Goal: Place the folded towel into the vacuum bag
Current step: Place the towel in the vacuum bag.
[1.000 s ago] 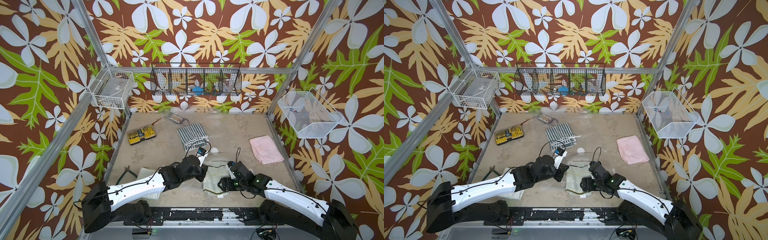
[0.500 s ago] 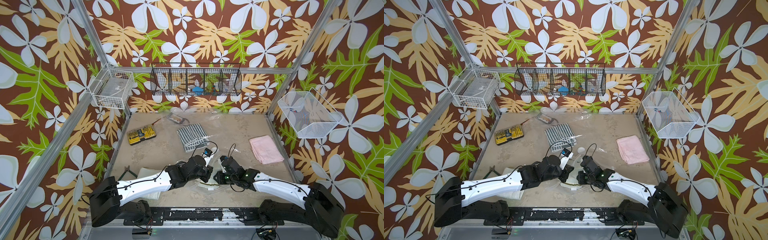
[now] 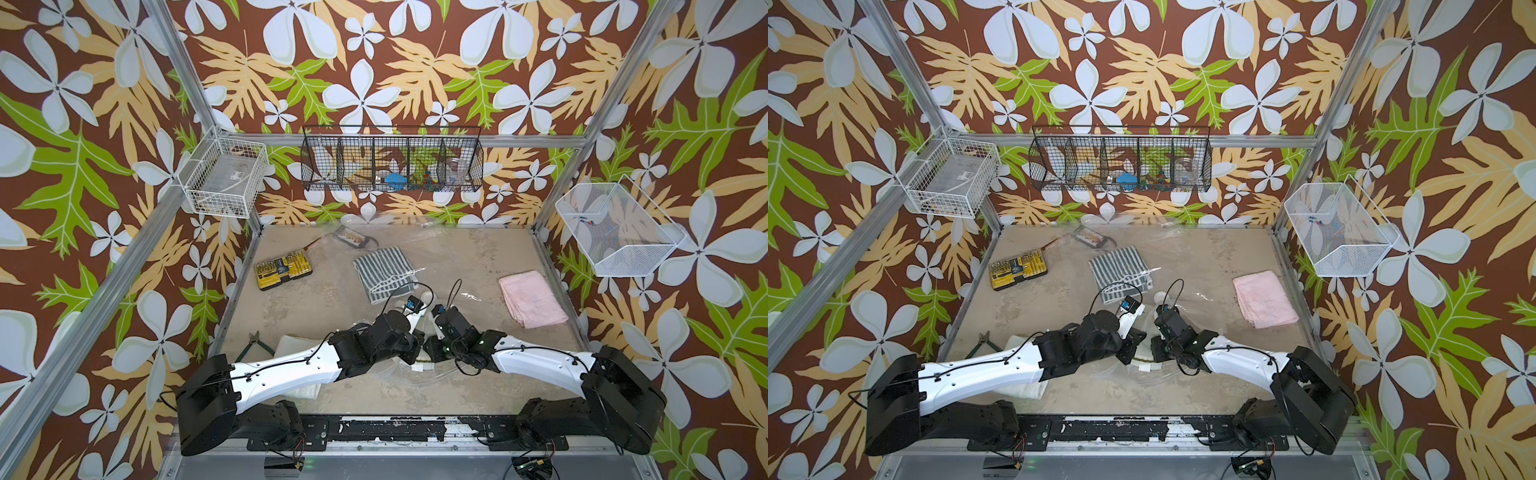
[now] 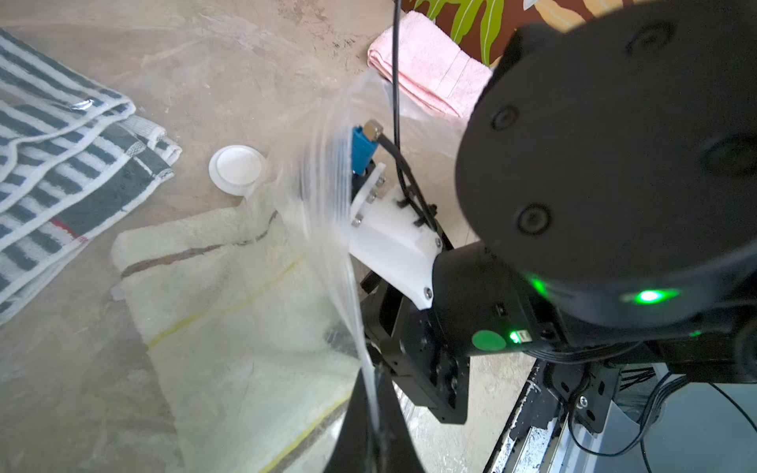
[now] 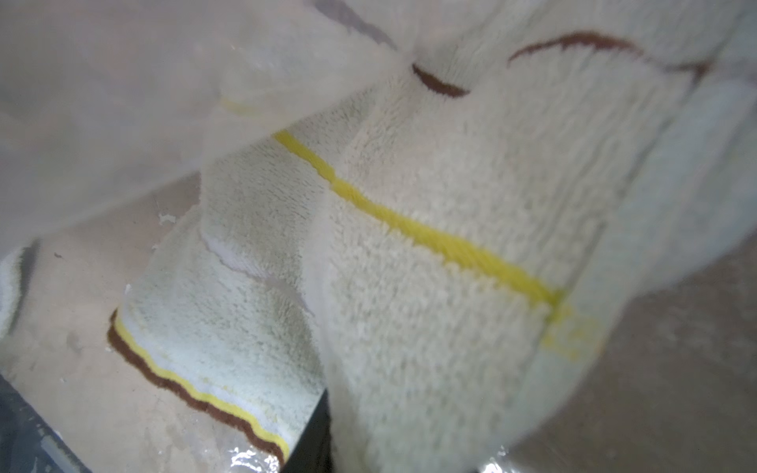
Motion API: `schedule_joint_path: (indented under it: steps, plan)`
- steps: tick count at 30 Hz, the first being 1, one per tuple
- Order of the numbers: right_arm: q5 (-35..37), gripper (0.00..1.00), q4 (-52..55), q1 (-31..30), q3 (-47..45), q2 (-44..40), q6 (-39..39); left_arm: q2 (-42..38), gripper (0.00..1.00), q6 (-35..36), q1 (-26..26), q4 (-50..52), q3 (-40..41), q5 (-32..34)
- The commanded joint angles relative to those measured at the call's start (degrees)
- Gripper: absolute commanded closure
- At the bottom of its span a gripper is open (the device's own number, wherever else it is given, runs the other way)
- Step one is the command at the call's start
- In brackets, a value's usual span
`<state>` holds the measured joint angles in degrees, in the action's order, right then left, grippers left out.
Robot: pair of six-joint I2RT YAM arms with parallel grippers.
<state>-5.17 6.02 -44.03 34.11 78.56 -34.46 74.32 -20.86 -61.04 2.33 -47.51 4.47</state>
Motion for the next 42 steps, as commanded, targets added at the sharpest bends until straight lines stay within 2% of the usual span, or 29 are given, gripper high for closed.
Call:
schedule_joint_path:
  steps: [1, 6, 12, 15, 20, 24, 28, 31, 36, 42]
  plan:
    - [-1.2, 0.77, -3.0, 0.0, -0.1, 1.2, 2.4, 0.1, 1.0, 0.6, -0.1, -0.6, -0.1, 0.5]
    - [-1.2, 0.85, -1.1, -1.1, 1.5, 2.5, 8.7, 0.6, 1.0, 0.8, -0.1, -0.5, -0.3, 1.0]
    - [-0.2, 0.9, 2.7, -3.7, 2.5, -0.2, 17.9, 1.7, 1.0, 1.1, -0.1, -0.7, -1.1, 0.9]
    - [-0.6, 0.91, 1.5, -1.9, 3.2, -0.3, 18.6, 2.2, 1.0, 0.9, -0.1, -0.8, -1.4, 0.4]
    - [1.4, 0.87, 2.3, -0.5, 8.7, 5.2, 18.9, 2.4, 1.0, -0.4, 0.0, -0.5, -1.3, -0.2]
    - [2.3, 0.74, 1.2, -0.5, 10.0, 8.4, 18.0, 2.4, 1.0, -1.5, 0.0, -0.6, -0.8, 0.2]
    - [5.7, 0.47, 5.5, -0.5, 11.3, 7.8, 15.2, 2.6, 1.0, -2.1, -0.1, -0.4, -1.0, 2.0]
    - [7.2, 0.34, 9.7, -0.4, 11.4, 5.2, 12.1, 3.3, 1.0, -2.2, -0.1, 0.2, -1.7, 3.1]
    - [4.7, 0.23, 15.2, 0.2, 7.8, 0.0, 3.0, 3.5, 1.0, -2.7, 0.0, 0.9, -2.7, 4.3]
    - [1.7, 0.2, 17.8, 0.3, 1.7, -9.8, -11.3, 2.8, 1.0, -3.7, -0.1, -0.3, -2.2, 3.6]
